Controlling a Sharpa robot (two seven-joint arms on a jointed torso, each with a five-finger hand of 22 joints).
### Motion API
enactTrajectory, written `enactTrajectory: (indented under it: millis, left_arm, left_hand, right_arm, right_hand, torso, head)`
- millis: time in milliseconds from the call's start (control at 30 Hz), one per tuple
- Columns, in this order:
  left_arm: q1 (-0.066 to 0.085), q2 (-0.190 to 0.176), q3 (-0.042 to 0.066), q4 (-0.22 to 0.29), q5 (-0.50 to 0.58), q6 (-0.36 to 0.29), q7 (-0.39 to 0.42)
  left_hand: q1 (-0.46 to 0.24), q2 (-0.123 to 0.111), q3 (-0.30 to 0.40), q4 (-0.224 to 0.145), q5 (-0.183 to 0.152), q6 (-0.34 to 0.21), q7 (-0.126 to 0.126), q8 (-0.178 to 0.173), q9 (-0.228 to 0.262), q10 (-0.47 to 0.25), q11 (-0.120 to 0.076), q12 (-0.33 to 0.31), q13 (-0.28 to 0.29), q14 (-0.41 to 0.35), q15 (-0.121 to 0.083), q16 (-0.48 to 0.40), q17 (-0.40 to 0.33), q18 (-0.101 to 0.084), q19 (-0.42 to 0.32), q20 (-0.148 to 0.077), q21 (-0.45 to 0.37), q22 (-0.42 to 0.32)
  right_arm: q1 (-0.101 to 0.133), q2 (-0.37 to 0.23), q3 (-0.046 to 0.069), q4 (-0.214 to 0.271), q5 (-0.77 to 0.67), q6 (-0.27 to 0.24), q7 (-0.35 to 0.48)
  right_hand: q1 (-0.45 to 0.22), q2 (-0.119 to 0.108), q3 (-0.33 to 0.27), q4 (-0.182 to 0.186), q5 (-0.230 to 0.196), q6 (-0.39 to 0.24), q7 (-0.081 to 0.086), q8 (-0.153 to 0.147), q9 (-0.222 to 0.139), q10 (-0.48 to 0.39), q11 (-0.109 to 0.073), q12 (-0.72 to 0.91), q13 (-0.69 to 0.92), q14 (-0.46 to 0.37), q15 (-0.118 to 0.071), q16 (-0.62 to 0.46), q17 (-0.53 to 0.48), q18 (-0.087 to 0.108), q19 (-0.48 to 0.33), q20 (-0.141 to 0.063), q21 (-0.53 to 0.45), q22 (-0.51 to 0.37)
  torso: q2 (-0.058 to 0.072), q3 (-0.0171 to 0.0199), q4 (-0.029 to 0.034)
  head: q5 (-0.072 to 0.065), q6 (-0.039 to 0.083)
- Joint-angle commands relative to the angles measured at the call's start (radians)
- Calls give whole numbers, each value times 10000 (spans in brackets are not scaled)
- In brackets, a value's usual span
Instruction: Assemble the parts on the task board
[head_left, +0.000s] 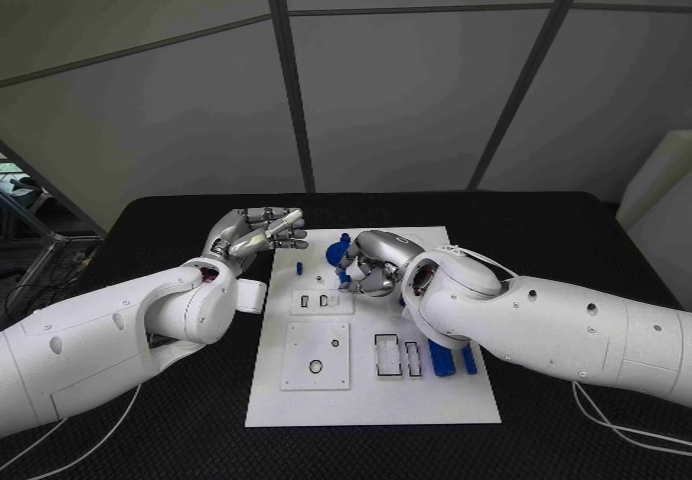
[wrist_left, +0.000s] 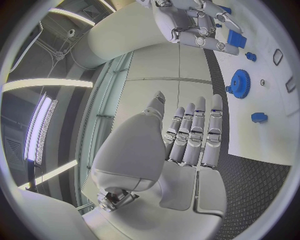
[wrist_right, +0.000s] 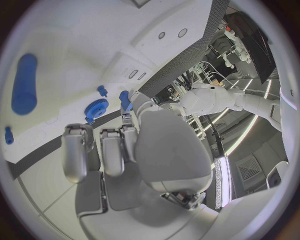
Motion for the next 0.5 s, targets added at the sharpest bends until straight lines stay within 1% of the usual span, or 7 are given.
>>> enactTrajectory:
  millis: [33, 67, 200, 500]
  left_arm:
    - [20, 13, 10, 6, -62, 36, 41]
    - [21, 13, 10, 9, -62, 35, 41]
    - [22, 17, 11, 24, -61, 33, 39]
    - [23, 25, 11, 36, -61, 38, 40]
  left_hand:
    - [66, 2, -18, -63, -37, 43, 35, -45, -6, 47, 11, -42, -4, -8, -19, -57, 11, 493, -17, -9, 34, 6]
    - [66, 2, -18, -63, -37, 43, 35, -45, -6, 47, 11, -42, -4, -8, -19, -57, 11, 493, -17, -9, 34, 6]
    - [66, 2, -18, -63, -37, 43, 35, -45, -6, 47, 11, -42, -4, -8, -19, -57, 11, 493, -17, -9, 34, 6]
    - [66, 2, -18, -63, -37, 43, 35, -45, -6, 47, 11, -42, -4, -8, -19, -57, 11, 493, -17, -9, 34, 6]
  right_arm:
    - [-49, 110, -16, -4, -314, 248, -411]
    - [-72, 148, -29, -14, -348, 253, -424]
    - [-145, 285, -76, -65, -506, 235, -438]
    - [-235, 469, -109, -157, -693, 248, -435]
  right_hand:
    - [-46, 38, 84, 1, 49, 35, -16, 21, 68, -91, -3, -53, 860, 818, -69, -7, 1555, -60, 1, -47, 2, 1353]
    - [-54, 31, 86, -1, 52, 28, -14, 17, 66, -95, 0, -58, 856, 819, -68, -5, 1559, -60, 1, -46, 2, 1353]
    - [-62, 24, 87, -2, 54, 22, -11, 14, 65, -99, 2, -63, 853, 820, -66, -4, 1563, -60, 1, -45, 2, 1353]
    - [-82, 2, 89, -6, 62, 11, -5, 7, 62, -95, 7, -58, 860, 819, -62, -6, 1559, -60, -2, -43, 0, 1350]
  torso:
    - [8, 13, -5]
    - [7, 9, -3]
    - [7, 9, 1]
    - [4, 10, 3]
  head:
    - [30, -35]
    - [38, -56]
    - [59, -74]
    - [111, -122]
